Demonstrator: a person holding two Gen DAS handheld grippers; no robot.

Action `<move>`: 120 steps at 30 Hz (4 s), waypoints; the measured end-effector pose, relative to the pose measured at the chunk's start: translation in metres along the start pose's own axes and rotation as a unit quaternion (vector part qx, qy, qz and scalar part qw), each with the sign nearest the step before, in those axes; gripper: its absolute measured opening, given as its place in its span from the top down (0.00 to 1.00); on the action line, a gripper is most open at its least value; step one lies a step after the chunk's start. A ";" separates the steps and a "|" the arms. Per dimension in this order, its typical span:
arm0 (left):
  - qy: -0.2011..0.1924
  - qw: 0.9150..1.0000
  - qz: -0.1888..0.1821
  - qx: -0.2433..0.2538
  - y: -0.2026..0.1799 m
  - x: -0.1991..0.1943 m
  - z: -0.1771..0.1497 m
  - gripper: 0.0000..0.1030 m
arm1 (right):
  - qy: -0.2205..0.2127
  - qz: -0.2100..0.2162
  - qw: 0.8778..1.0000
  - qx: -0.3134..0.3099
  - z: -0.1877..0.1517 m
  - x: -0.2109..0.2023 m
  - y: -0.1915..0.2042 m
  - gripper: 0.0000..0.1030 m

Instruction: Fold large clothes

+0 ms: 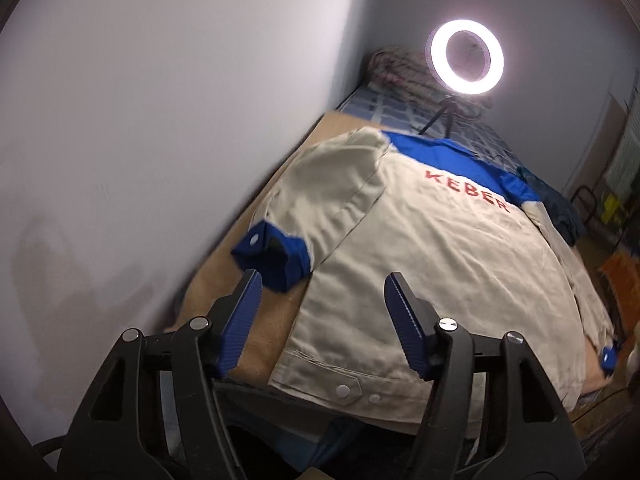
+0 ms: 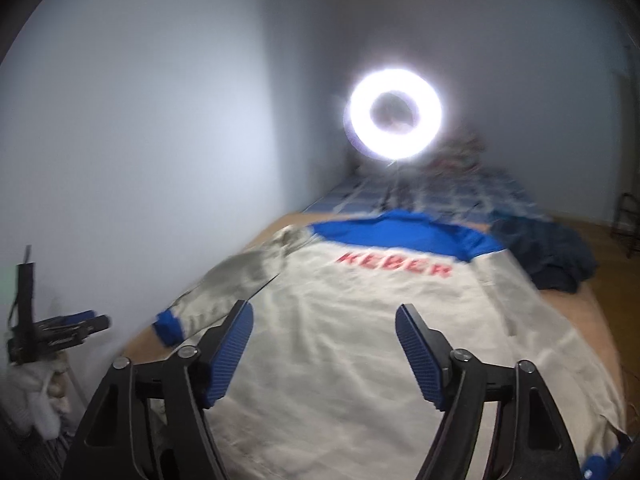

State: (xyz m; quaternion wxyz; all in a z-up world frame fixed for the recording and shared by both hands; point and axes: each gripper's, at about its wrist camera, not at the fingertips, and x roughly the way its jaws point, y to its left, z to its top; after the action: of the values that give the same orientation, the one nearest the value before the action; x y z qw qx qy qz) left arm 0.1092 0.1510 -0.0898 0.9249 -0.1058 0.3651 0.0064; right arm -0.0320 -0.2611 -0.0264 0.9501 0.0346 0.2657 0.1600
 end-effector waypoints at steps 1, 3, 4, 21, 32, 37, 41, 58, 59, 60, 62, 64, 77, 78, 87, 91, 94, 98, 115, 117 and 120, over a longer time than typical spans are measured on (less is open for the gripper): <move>0.009 1.000 -0.002 -0.012 0.004 0.008 0.000 0.36 | 0.012 0.016 1.000 0.004 -0.001 0.009 0.001 0.32; 0.025 0.999 -0.018 -0.038 0.010 0.023 0.002 0.36 | 0.035 0.037 0.999 0.018 -0.005 0.024 -0.001 0.37; 0.033 0.998 -0.025 -0.052 0.013 0.030 0.003 0.36 | 0.047 0.043 0.998 0.025 -0.009 0.029 -0.004 0.38; 0.119 0.938 -0.027 -0.325 0.086 0.170 -0.016 0.33 | 0.122 0.084 0.989 -0.009 -0.044 0.042 0.006 0.38; 0.084 0.964 -0.001 -0.251 0.068 0.180 0.010 0.95 | 0.143 0.090 0.985 -0.021 -0.052 0.048 0.011 0.38; 0.057 0.981 -0.017 -0.183 0.046 0.143 0.040 0.99 | 0.151 0.083 0.985 -0.021 -0.054 0.052 0.013 0.39; 0.042 0.992 -0.036 -0.112 0.027 0.106 0.059 1.00 | 0.185 0.089 0.979 -0.007 -0.042 0.064 0.009 0.46; 0.089 0.989 -0.077 -0.094 0.018 0.103 0.039 0.52 | 0.250 0.148 0.957 -0.001 0.097 0.272 0.085 0.50; 0.086 0.989 -0.068 -0.101 0.021 0.105 0.038 0.42 | 0.253 0.145 0.957 -0.003 0.097 0.286 0.090 0.50; 0.082 0.988 -0.065 -0.110 0.025 0.107 0.035 0.34 | 0.258 0.142 0.956 -0.002 0.096 0.301 0.094 0.50; 0.094 0.985 -0.062 -0.129 0.036 0.115 0.030 0.33 | 0.273 0.147 0.951 0.011 0.089 0.329 0.099 0.50; 0.112 0.982 -0.058 -0.142 0.044 0.124 0.026 0.33 | 0.288 0.149 0.946 0.019 0.075 0.355 0.103 0.51; 0.177 0.969 0.043 -0.169 0.071 0.186 0.010 0.33 | 0.334 0.131 0.933 -0.022 -0.005 0.439 0.094 0.84; 0.177 0.969 0.045 -0.167 0.070 0.189 0.009 0.33 | 0.331 0.134 0.934 -0.025 -0.006 0.438 0.093 0.84; 0.104 0.989 0.008 -0.103 0.039 0.153 0.032 0.93 | 0.333 0.165 0.929 -0.004 0.016 0.413 0.080 0.72; 0.065 0.992 -0.026 -0.100 0.031 0.119 0.045 0.94 | 0.302 0.174 0.937 0.000 0.047 0.394 0.075 0.71; 0.046 0.994 -0.047 -0.083 0.018 0.101 0.051 0.94 | 0.286 0.159 0.945 -0.004 0.074 0.397 0.079 0.69; 0.047 0.994 -0.074 -0.061 0.002 0.092 0.046 0.94 | 0.283 0.161 0.946 -0.003 0.100 0.415 0.101 0.61; 0.037 0.995 -0.087 -0.036 0.003 0.068 0.042 0.95 | 0.348 0.045 0.933 -0.085 0.084 0.506 0.191 0.97; 0.028 0.996 -0.084 -0.032 0.002 0.062 0.043 0.95 | 0.334 0.060 0.939 -0.062 0.092 0.499 0.180 1.00; 0.016 0.996 -0.087 -0.020 -0.001 0.056 0.043 0.95 | 0.303 0.076 0.949 -0.033 0.112 0.484 0.163 1.00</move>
State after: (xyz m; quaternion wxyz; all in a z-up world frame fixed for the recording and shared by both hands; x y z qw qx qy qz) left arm 0.1792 0.1546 -0.0973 0.9139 -0.1553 0.3686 -0.0687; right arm 0.3699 0.0512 -0.1454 0.8102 -0.0268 0.5323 0.2438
